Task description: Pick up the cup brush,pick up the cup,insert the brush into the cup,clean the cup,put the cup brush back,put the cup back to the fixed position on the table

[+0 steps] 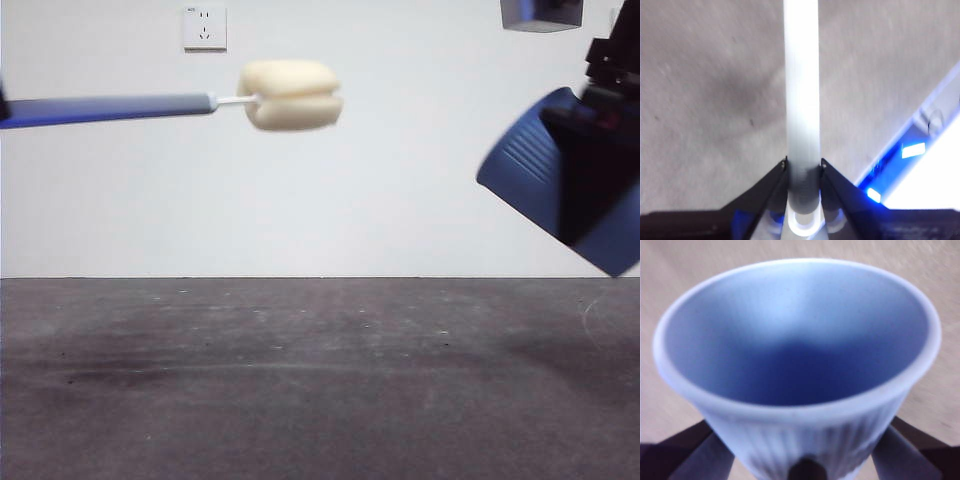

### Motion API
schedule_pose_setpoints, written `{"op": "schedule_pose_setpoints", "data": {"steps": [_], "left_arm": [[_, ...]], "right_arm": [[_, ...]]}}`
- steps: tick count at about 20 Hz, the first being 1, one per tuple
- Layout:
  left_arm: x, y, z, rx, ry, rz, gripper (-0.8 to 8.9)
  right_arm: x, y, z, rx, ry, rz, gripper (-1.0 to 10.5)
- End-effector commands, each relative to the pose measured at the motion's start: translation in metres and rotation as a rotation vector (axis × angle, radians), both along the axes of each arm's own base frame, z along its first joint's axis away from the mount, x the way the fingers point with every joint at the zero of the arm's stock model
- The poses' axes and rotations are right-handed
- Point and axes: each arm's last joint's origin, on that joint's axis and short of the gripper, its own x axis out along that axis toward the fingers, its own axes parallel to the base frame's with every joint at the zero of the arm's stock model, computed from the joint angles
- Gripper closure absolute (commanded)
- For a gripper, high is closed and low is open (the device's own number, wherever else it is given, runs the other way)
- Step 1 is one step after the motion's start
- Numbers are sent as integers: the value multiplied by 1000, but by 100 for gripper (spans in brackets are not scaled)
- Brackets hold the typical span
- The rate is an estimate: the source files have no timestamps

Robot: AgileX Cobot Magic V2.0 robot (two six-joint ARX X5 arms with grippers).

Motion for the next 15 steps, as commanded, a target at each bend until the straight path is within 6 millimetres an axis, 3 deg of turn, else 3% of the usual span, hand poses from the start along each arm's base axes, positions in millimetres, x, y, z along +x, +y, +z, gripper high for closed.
{"op": "schedule_pose_setpoints", "data": {"steps": [1,5,15], "left_arm": [[-2,2,-1,51,-10,-86,822],[-4,-5,-8,105,45,-162,822],[11,-48,-33,165,127,-298,822]], "right_arm": [[-3,1,-1,-147,-18,81,964],[-8,6,-1,-329,-53,202,964],[-10,33,-11,-600,-113,424,964]]}}
